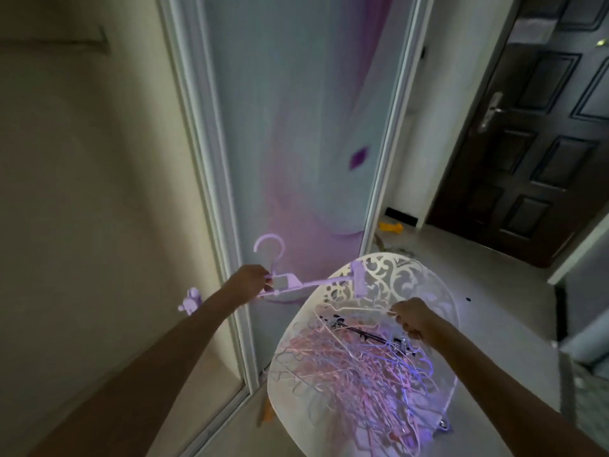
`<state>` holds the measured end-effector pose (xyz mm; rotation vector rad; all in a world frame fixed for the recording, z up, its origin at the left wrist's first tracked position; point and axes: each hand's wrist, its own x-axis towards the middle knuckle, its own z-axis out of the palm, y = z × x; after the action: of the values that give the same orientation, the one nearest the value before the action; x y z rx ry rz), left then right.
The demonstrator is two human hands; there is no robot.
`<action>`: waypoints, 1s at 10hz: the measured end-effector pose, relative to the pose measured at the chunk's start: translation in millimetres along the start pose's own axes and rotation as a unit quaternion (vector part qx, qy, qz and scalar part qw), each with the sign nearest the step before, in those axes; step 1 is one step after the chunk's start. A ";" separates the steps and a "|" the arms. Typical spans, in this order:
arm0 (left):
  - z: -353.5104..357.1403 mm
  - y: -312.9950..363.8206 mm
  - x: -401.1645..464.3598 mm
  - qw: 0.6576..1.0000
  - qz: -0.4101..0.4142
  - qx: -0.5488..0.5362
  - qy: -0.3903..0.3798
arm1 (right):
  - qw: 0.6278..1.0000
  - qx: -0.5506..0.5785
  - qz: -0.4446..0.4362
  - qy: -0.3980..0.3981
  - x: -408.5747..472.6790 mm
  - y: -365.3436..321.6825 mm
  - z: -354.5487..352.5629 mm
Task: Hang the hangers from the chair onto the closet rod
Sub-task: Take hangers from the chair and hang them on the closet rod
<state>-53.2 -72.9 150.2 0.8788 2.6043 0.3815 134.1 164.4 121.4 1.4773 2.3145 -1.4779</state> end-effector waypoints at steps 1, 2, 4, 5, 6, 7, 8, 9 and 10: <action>-33.9 -9.4 -77.2 0.990 -0.049 -0.121 0.056 | 0.998 -0.057 -0.036 0.006 -36.9 -13.5 -7.7; -48.5 -27.1 -121.4 0.999 -0.034 -0.024 0.021 | 0.996 -0.048 -0.057 -0.042 -69.2 -40.2 5.4; -88.1 -66.2 -200.5 0.990 -0.115 -0.058 0.053 | 0.966 -0.162 -0.132 -0.153 -149.5 -117.6 90.0; -105.1 -88.5 -221.2 0.981 -0.147 0.000 0.130 | 0.944 -0.123 -0.158 -0.261 -181.0 -138.1 124.0; -126.6 -117.0 -235.9 0.962 -0.198 -0.054 0.179 | 0.900 -0.067 -0.157 -0.402 -210.8 -165.5 157.7; -150.1 -140.1 -249.0 0.938 -0.212 -0.206 0.182 | 0.876 -0.182 -0.202 -0.399 -241.8 -203.0 190.5; -161.5 -167.3 -253.3 0.890 -0.196 -0.343 0.229 | 0.865 -0.226 -0.262 -0.364 -264.5 -226.7 218.4; -165.6 -197.4 -249.9 0.763 -0.146 -0.546 0.312 | 0.879 -0.159 -0.296 -0.338 -275.4 -240.3 240.8; -170.7 -217.1 -250.9 0.662 -0.185 -0.650 0.324 | 0.891 -0.116 -0.292 -0.327 -275.4 -244.3 262.4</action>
<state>-53.5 -419.7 287.8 -0.3881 1.9491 2.3058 -2.0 -238.6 274.6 0.1403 2.4180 -1.4045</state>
